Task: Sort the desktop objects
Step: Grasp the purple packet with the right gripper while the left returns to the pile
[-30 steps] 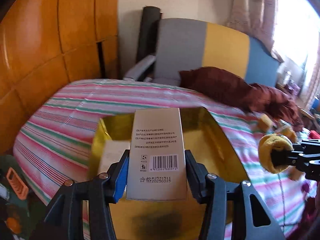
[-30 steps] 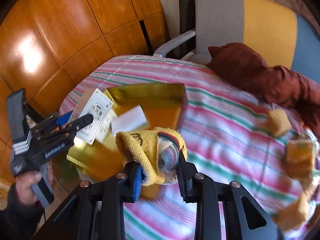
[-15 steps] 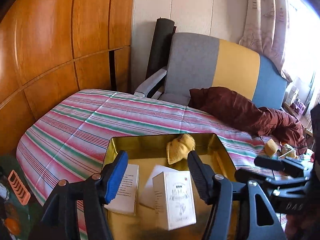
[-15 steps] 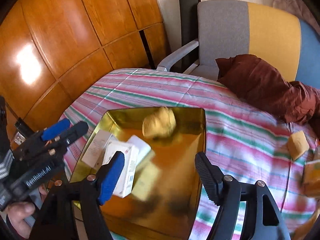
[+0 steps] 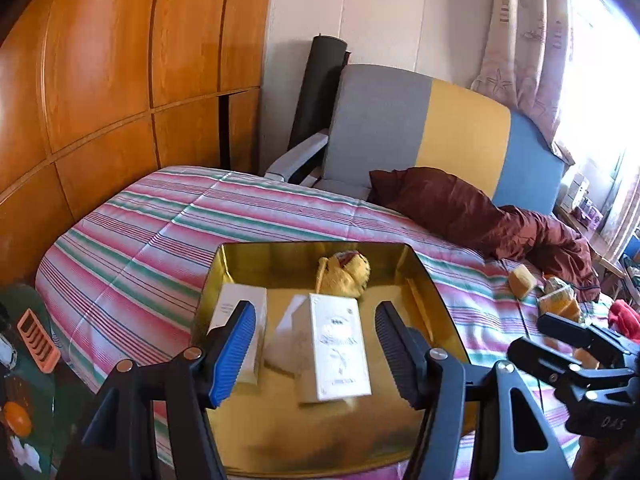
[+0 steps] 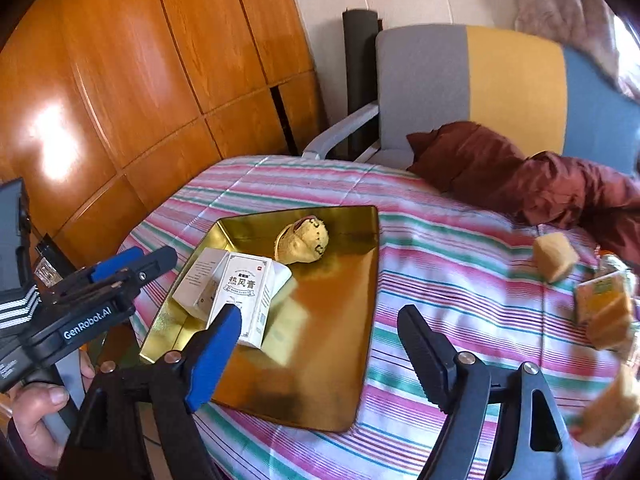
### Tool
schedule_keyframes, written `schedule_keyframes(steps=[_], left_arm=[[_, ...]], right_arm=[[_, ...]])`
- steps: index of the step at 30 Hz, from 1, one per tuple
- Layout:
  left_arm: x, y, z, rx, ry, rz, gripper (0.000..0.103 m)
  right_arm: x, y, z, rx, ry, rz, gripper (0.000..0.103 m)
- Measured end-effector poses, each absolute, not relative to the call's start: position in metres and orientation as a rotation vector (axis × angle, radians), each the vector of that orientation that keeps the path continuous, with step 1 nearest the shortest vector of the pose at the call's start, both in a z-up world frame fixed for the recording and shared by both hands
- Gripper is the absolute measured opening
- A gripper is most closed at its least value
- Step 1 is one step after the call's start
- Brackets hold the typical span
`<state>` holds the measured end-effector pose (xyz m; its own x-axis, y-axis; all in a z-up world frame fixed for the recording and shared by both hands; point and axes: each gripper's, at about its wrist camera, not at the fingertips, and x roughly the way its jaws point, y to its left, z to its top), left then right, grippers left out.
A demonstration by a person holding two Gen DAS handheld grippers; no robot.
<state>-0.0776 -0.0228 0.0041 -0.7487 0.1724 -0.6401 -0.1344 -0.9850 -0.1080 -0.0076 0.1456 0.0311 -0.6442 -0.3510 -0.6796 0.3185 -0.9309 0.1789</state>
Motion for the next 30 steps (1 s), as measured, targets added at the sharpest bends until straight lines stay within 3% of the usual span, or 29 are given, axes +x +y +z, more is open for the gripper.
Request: schedule_keyframes(steps=[13,18,30], left_arm=[[-0.053,0.018,-0.002,-1.026,0.015,2.695,0.064],[-0.047,0.034,-0.005,-1.019,0.005,2.643,0.073],[-0.040,0.073,-0.009,-1.005,0.038,2.508,0.073]], right_arm=[[0.041,0.183,0.040,1.007,-0.027,-2.682,0.085],[0.053,0.211,0.036,1.055,-0.063,-2.723,0.086],[0.079,0.342,0.026,1.443,-0.218,-2.763,0.086]])
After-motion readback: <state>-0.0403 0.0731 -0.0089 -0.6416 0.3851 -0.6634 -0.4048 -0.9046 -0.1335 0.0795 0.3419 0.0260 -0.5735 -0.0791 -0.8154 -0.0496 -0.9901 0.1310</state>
